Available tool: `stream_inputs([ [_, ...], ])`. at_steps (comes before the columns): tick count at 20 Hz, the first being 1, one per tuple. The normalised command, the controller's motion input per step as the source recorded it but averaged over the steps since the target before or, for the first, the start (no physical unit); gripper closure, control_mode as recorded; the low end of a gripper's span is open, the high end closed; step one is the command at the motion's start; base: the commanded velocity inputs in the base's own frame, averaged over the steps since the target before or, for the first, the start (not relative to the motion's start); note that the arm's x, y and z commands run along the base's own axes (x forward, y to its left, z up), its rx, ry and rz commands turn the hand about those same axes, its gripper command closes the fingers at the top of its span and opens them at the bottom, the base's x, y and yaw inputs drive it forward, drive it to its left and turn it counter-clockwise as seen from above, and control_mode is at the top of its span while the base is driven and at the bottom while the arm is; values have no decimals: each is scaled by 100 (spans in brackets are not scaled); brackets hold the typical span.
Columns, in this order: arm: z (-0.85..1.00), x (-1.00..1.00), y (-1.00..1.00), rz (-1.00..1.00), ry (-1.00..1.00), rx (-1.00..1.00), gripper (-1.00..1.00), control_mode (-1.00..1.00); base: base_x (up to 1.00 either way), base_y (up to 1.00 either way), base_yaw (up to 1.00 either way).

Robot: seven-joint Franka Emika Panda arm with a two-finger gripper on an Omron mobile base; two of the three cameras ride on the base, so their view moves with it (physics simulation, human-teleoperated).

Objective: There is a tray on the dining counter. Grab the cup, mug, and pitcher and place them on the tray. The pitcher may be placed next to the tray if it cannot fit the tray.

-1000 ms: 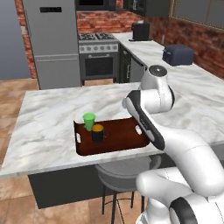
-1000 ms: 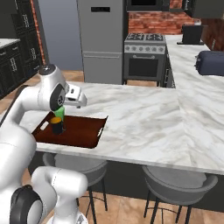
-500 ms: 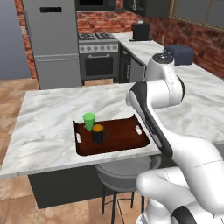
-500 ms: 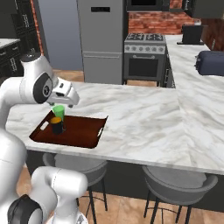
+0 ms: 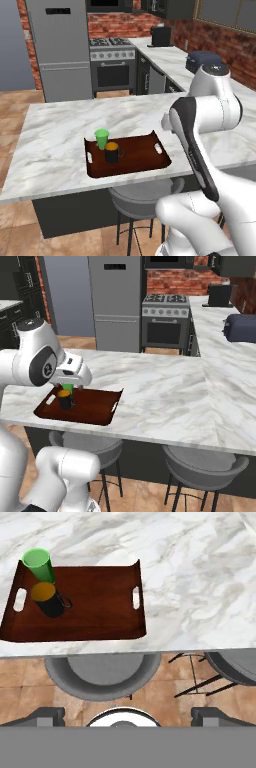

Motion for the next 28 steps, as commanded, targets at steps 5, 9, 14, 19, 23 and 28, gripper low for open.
stream_inputs([
  [5, 0, -31, -15, 7, 0, 1, -100, -100, 0, 0, 0],
  [9, 0, -23, 0, 3, 0, 0, -100, 100, -11, 0, 0],
  [14, 0, 0, 0, 0, 0, 0, -100, 100, -71, 40, 1],
  [19, 0, 0, 0, 0, 0, 0, -100, 100, -27, 100, 5],
  [23, 0, 0, 0, 0, 0, 0, -100, 100, 8, 100, 1],
  [28, 0, 0, 0, 0, 0, 0, -100, 100, 29, 100, 0],
])
